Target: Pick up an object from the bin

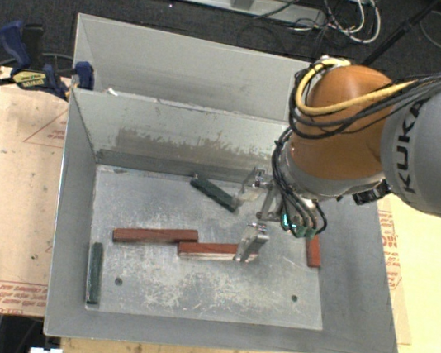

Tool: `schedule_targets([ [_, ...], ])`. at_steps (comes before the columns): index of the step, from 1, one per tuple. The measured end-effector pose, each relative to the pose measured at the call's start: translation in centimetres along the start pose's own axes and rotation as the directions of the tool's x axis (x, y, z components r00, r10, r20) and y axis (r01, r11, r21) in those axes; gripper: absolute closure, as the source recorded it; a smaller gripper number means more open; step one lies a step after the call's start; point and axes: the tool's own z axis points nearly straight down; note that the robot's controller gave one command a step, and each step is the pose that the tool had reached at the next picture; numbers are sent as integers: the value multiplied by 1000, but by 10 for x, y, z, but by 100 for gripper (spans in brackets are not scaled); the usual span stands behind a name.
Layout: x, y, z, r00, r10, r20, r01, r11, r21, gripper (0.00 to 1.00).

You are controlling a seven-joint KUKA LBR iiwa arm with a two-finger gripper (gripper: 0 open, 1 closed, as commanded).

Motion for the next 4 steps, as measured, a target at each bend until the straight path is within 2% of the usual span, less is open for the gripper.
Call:
schedule_targets([
  [1, -2, 0, -4, 1000, 2, 8, -2, 1000, -1, 0],
  [2, -1, -18, 71, 1000, 14, 12, -14, 1000, -1, 0],
  [3, 2, -27, 96, 999, -40, 2, 40, 999, 0, 0],
  [4, -11, -41, 90, 1000, -12, 11, 12, 1000, 0, 0],
])
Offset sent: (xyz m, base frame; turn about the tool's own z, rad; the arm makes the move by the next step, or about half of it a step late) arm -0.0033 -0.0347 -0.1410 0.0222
